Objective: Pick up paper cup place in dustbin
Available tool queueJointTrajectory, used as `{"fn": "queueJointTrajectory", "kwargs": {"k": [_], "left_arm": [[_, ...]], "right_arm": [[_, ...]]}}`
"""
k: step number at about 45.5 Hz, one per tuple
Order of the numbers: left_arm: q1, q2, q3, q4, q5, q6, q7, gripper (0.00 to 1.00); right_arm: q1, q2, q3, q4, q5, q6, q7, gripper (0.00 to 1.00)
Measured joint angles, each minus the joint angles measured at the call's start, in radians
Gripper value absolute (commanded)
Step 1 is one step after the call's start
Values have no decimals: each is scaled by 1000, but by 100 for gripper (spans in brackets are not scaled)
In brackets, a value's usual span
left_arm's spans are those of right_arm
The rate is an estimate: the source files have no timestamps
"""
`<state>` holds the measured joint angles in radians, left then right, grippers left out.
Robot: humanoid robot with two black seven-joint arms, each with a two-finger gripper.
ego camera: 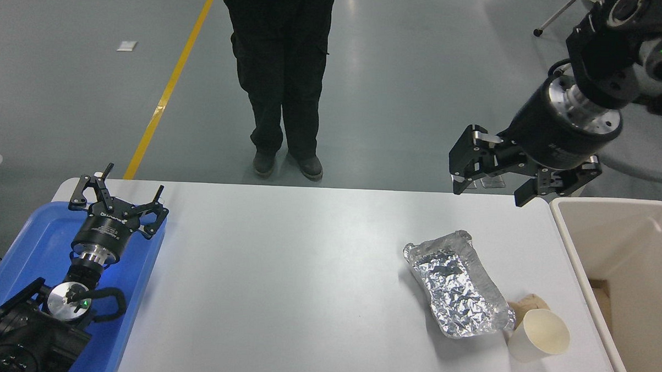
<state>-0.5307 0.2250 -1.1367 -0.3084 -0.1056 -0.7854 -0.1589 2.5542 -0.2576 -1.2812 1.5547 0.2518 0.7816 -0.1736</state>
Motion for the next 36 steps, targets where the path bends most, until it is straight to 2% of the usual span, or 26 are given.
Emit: {"fn": "queueJointTrajectory", "kwargs": {"k": [19,30,36], "left_arm": [[1,0,0,0,0,0,0,99],[1,0,0,0,0,0,0,99],[1,0,0,0,1,0,0,99]], "right_arm": [[-6,1,-77,7,-13,3,1,100],[-85,-18,-88,-4,-77,3,1,100],[-179,-60,-92,-11,-134,-58,0,100]]}}
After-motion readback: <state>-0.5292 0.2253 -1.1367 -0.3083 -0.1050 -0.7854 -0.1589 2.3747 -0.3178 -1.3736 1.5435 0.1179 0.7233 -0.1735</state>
